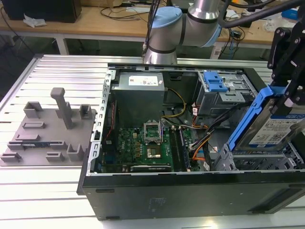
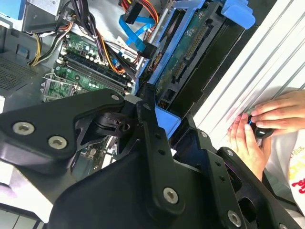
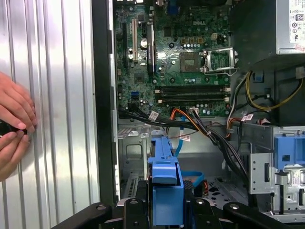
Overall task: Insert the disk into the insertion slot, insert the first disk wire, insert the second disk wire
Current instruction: 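Insert the disk into the insertion slot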
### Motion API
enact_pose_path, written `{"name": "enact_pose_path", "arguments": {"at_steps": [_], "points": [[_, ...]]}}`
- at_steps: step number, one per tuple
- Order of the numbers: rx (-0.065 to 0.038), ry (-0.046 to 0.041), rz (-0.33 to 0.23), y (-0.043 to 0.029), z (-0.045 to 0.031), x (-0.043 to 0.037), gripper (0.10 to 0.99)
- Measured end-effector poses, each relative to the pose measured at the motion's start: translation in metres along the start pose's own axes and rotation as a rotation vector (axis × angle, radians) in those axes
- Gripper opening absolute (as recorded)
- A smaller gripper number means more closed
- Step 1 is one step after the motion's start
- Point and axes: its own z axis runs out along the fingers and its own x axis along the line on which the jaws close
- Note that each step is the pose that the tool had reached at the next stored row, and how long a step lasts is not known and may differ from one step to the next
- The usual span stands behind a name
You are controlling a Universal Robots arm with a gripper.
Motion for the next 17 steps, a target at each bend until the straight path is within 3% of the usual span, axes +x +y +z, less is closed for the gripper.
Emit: {"name": "enact_pose_path", "arguments": {"at_steps": [6, 17], "points": [[0.000, -0.0004, 0.000, 0.0002, 0.0069, 0.0000, 0.365], [0.000, -0.0009, 0.000, 0.0006, 0.0266, 0.0016, 0.365]]}}
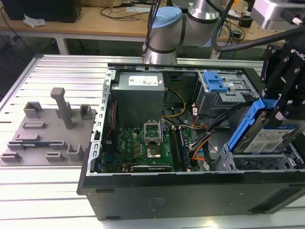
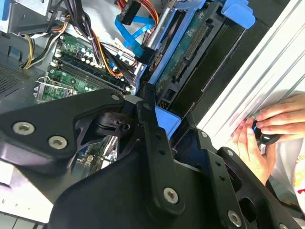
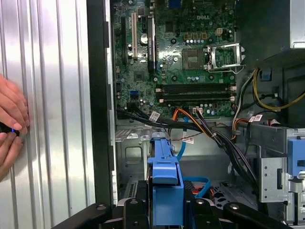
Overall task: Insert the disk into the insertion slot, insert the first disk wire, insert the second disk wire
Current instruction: 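Insert the disk into the insertion slot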
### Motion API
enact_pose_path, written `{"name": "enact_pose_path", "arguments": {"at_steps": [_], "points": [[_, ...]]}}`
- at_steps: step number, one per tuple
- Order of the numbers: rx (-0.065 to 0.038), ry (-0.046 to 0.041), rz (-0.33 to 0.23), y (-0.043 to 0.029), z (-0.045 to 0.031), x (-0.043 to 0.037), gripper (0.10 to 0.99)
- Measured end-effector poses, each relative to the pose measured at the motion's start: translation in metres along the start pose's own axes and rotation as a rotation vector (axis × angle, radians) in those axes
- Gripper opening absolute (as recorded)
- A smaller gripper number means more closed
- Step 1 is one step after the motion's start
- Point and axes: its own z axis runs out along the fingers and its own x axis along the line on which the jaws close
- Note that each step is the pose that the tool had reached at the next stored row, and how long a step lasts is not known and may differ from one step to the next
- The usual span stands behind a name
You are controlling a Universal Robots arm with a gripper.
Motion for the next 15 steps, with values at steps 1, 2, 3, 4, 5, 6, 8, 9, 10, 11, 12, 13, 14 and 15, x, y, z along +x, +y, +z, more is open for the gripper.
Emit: {"name": "enact_pose_path", "arguments": {"at_steps": [1, 2, 3, 4, 5, 6, 8, 9, 10, 11, 12, 13, 14, 15], "points": [[0.000, -0.0005, 0.000, 0.0000, 0.0028, 0.0004, 0.365], [0.000, -0.0012, 0.000, 0.0001, 0.0060, 0.0008, 0.365], [0.000, -0.0023, 0.000, 0.0002, 0.0103, 0.0015, 0.365], [0.000, -0.0025, 0.000, 0.0002, 0.0115, 0.0018, 0.365], [0.000, -0.0026, 0.000, 0.0002, 0.0123, 0.0021, 0.365], [0.000, -0.0026, 0.000, 0.0002, 0.0131, 0.0022, 0.365], [0.000, -0.0022, 0.000, 0.0002, 0.0134, 0.0023, 0.376], [0.000, -0.0024, 0.000, 0.0002, 0.0135, 0.0023, 0.435], [0.000, -0.0025, 0.000, 0.0002, 0.0136, 0.0023, 0.502], [0.000, -0.0026, 0.000, 0.0002, 0.0136, 0.0023, 0.502], [0.000, -0.0025, 0.000, 0.0002, 0.0136, 0.0023, 0.502], [0.000, -0.0026, 0.000, 0.0002, 0.0137, 0.0023, 0.502], [0.000, -0.0025, 0.000, 0.0002, 0.0136, 0.0023, 0.502], [0.000, -0.0026, 0.000, 0.0002, 0.0137, 0.0023, 0.502]]}}
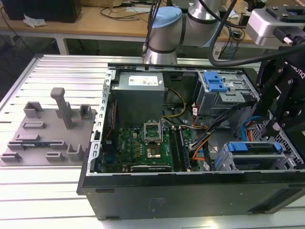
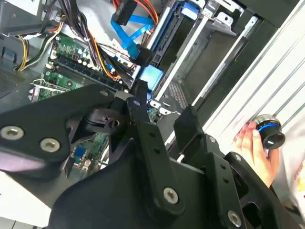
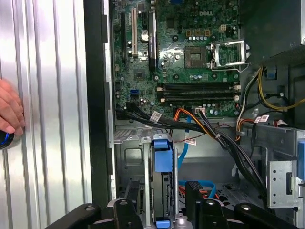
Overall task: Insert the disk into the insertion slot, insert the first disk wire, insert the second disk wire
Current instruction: 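Insert the disk into the insertion slot, then insert the first disk wire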
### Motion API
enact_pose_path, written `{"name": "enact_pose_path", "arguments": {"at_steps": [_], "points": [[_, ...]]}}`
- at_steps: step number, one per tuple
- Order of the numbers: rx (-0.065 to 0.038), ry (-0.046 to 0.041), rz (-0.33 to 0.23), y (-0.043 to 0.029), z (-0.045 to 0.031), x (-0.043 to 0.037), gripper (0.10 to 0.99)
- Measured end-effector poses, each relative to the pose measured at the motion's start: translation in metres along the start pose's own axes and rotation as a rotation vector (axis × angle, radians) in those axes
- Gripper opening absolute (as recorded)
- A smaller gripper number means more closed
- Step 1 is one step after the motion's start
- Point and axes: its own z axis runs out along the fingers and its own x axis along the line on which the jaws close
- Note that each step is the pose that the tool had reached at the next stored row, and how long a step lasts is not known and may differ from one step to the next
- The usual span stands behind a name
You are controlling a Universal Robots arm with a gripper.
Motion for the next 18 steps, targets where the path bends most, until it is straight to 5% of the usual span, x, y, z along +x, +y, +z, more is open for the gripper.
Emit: {"name": "enact_pose_path", "arguments": {"at_steps": [16, 17, 18], "points": [[0.000, 0.0014, -0.001, 0.0000, 0.0001, -0.0003, 0.502], [0.001, 0.0277, -0.001, 0.0002, 0.0000, -0.0064, 0.502], [0.003, 0.0912, -0.003, 0.0007, 0.0000, -0.0205, 0.502]]}}
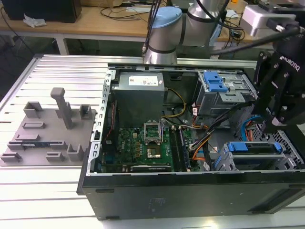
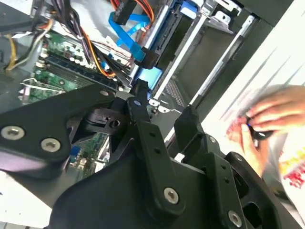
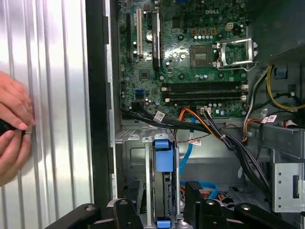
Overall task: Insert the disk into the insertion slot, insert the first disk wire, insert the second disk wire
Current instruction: 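Insert the first disk wire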
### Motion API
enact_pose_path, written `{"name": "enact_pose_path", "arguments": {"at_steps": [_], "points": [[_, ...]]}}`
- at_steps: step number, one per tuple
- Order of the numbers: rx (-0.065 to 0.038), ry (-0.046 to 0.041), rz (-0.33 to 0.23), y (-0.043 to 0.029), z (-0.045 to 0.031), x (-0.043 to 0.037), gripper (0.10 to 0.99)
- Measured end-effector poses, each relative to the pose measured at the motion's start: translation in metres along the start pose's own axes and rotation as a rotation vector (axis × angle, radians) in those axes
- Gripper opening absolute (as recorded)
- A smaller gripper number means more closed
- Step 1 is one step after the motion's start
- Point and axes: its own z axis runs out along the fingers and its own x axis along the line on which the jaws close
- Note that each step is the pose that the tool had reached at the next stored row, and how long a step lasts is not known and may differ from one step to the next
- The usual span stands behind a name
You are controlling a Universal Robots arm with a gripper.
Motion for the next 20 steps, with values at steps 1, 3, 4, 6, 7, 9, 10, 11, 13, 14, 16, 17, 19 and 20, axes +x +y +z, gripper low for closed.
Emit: {"name": "enact_pose_path", "arguments": {"at_steps": [1, 3, 4, 6, 7, 9, 10, 11, 13, 14, 16, 17, 19, 20], "points": [[0.001, 0.0319, -0.001, 0.0002, -0.0005, -0.0059, 0.502], [0.002, 0.0718, -0.002, 0.0004, -0.0012, -0.0123, 0.502], [0.003, 0.0890, -0.002, 0.0005, -0.0013, -0.0146, 0.502], [0.004, 0.1354, -0.003, 0.0006, -0.0018, -0.0198, 0.502], [0.004, 0.1561, -0.004, 0.0007, -0.0020, -0.0219, 0.502], [0.003, 0.2139, -0.006, 0.0009, -0.0025, -0.0276, 0.502], [0.002, 0.2330, -0.007, 0.0010, -0.0027, -0.0299, 0.502], [0.002, 0.2564, -0.007, 0.0012, -0.0031, -0.0347, 0.502], [0.003, 0.2794, -0.008, 0.0014, -0.0040, -0.0435, 0.502], [0.003, 0.2855, -0.008, 0.0016, -0.0044, -0.0479, 0.502], [0.003, 0.2959, -0.008, 0.0018, -0.0054, -0.0590, 0.502], [0.003, 0.2995, -0.008, 0.0019, -0.0059, -0.0655, 0.502], [0.003, 0.3052, -0.008, 0.0019, -0.0064, -0.0741, 0.502], [0.004, 0.3083, -0.008, 0.0015, -0.0062, -0.0783, 0.502]]}}
